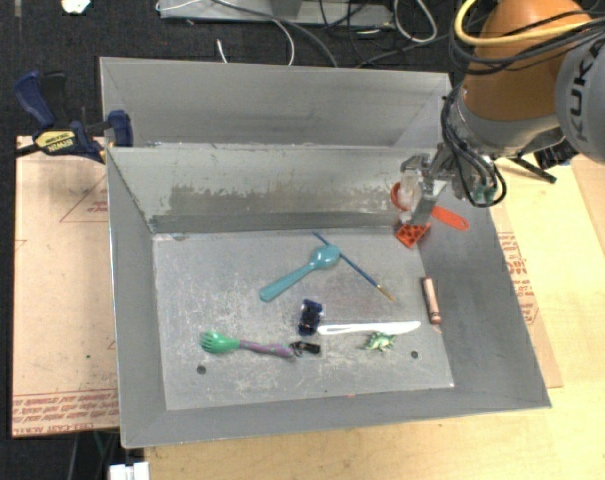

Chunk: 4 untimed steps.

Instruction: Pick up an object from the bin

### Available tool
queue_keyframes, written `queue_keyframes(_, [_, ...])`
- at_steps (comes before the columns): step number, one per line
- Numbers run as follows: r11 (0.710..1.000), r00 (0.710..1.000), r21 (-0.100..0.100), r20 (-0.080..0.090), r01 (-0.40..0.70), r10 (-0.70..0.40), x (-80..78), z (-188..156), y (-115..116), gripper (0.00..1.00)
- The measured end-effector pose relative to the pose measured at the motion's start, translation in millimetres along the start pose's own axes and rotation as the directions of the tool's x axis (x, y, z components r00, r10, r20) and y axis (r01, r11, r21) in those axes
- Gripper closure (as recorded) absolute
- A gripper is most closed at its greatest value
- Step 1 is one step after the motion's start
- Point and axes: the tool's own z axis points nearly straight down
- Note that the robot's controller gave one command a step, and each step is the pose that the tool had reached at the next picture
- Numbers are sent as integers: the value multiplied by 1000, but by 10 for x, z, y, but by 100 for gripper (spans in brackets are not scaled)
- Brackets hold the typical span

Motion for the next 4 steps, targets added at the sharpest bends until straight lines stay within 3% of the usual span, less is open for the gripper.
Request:
queue_keyframes(1, [1000, 1000, 1, 8, 10, -10, 30, 23, 9, 100])
queue_keyframes(2, [1000, 1000, -2, 10, -29, 29, -10, 488, 325, 100])
queue_keyframes(3, [998, 998, -1, 12, -63, 63, 125, 905, 125, 100])
queue_keyframes(4, [998, 997, -4, 18, -68, 69, -2, 860, 229, 100])
